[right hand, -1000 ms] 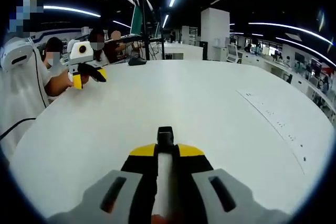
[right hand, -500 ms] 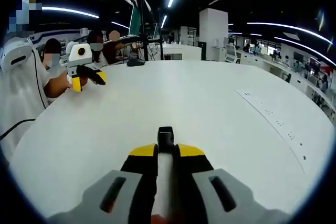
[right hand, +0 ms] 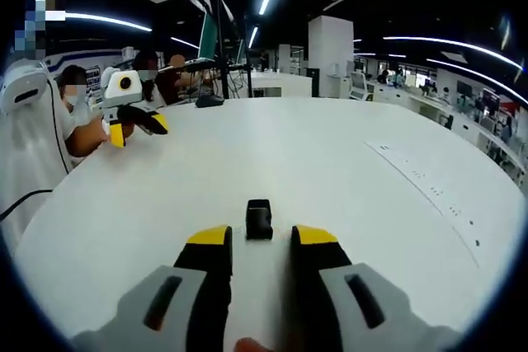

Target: Snap the two parts of the plastic buckle together until the buckle closes and remains connected.

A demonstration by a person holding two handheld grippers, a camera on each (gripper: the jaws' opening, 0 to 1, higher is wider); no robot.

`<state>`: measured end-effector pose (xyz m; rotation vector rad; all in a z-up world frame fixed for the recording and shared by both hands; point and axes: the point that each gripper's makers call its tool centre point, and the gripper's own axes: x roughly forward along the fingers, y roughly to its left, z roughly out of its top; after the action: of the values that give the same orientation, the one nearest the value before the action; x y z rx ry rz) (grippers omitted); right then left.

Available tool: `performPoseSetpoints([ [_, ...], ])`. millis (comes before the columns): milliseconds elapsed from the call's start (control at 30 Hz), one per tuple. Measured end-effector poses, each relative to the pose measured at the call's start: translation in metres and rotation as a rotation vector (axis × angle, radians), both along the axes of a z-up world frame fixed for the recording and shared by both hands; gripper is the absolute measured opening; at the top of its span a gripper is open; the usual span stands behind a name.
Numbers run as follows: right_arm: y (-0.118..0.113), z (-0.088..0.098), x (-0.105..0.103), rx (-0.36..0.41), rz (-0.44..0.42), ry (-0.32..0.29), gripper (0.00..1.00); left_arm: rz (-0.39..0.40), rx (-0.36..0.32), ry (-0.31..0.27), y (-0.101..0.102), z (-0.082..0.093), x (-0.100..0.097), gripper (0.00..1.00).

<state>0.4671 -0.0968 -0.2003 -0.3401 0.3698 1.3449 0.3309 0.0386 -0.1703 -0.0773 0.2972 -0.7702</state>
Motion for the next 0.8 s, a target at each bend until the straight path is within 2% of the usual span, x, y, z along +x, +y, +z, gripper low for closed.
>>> performPoseSetpoints([
  [133, -0.001, 0.001, -0.001, -0.001, -0.008, 0.0, 0.34, 0.006, 0.014, -0.007, 0.0, -0.001, 0.001, 0.42],
  [333, -0.002, 0.001, 0.002, 0.001, -0.036, 0.001, 0.36, 0.006, 0.021, -0.012, 0.0, 0.0, 0.0, 0.44],
  [467, -0.002, 0.001, 0.001, 0.017, -0.059, 0.031, 0.39, 0.006, 0.012, -0.01, 0.0, 0.003, 0.0, 0.45],
  [533, -0.003, 0.002, 0.0, 0.022, -0.086, 0.05, 0.37, 0.007, 0.014, -0.013, 0.0, 0.003, 0.001, 0.45],
  [633, -0.007, 0.001, 0.0, 0.016, -0.118, 0.047, 0.36, 0.006, 0.014, -0.014, -0.001, 0.003, 0.001, 0.45],
  [800, -0.011, 0.01, 0.001, 0.049, -0.212, 0.036, 0.37, 0.008, 0.024, -0.024, -0.001, 0.005, 0.002, 0.44],
])
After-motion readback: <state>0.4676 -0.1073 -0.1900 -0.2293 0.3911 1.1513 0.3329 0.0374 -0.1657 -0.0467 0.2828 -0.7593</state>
